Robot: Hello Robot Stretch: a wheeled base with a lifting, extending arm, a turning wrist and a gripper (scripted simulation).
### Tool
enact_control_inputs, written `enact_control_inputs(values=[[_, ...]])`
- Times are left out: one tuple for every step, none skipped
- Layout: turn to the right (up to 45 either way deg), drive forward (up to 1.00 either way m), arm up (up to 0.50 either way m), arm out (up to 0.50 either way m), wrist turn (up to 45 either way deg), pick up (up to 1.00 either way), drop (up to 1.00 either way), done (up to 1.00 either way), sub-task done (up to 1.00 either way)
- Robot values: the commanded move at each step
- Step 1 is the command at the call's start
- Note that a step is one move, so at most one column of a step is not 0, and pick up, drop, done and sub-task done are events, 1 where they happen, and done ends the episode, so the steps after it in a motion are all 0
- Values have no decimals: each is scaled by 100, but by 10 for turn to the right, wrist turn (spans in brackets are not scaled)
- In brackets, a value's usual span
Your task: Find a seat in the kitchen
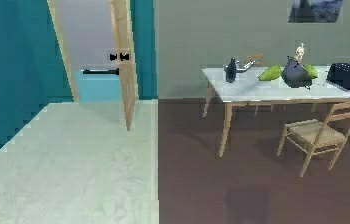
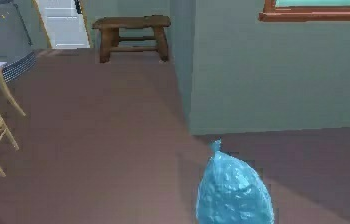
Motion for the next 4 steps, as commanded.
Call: enact_control_inputs(values=[[450, 0, 0, 0, 0, 0, 0, 0, 0], [60, 0, 0, 0, 0, 0, 0, 0, 0], [0, 40, 0, 0, 0, 0, 0, 0, 0], [-60, 0, 0, 0, 0, 0, 0, 0, 0]])
